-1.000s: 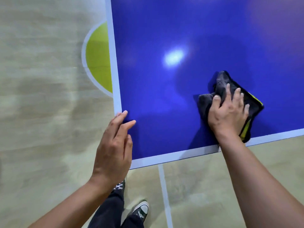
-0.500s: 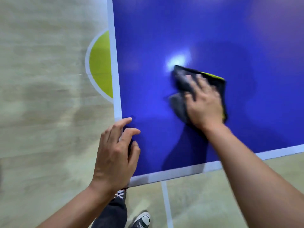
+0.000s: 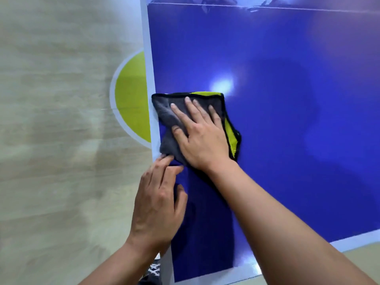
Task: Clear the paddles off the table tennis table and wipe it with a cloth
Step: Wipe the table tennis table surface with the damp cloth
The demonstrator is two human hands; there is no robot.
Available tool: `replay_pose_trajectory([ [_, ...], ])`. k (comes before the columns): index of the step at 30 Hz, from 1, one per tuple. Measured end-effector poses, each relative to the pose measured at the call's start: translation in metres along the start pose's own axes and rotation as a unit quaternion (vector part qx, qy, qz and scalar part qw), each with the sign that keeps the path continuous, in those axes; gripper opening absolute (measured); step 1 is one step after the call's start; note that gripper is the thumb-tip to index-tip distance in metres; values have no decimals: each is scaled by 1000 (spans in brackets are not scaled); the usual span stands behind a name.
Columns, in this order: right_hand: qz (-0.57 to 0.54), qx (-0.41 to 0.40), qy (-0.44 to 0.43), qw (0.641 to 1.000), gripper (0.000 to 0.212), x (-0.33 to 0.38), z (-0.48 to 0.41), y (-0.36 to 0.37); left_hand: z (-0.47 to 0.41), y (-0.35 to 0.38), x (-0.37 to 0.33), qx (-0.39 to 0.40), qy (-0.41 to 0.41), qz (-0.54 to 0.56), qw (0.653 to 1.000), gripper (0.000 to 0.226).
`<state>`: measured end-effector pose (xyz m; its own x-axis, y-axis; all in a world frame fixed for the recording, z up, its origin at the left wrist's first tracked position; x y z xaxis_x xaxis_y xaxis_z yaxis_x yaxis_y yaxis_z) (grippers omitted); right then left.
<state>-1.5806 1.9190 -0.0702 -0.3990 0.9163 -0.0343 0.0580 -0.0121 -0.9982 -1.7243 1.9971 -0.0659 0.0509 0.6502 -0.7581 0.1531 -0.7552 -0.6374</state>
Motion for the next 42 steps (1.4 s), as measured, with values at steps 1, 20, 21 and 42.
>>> replay_pose_trajectory([
  [1,-5,-3,-10,1000,56,5,-2,-1,-2,-1,0,5,-2,1,1000,37],
  [20,24,-6,83,996,60,-104,-35,2,-91,-29,14,-96,-19,-9,995,28],
  [21,19,-14,21,1000,59,-80,-48,2,-100,-31,15,-107,-24,-12,994,29],
  [42,-20,-11,299,954,57,-341,-253,23,-289,4,39,-100,-113,-161,975,56],
])
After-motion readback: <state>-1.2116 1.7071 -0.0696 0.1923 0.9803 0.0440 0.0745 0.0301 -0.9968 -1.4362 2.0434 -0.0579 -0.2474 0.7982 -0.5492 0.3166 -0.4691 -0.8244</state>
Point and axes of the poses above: each hand's wrist, its own z-axis away from the middle knuckle, its own y-axis out of the palm, x = y × z, the point moved 8 cm from there along -z, towards the middle knuckle, and after that the axes turned 14 degrees about z, right-handed, at the moved point
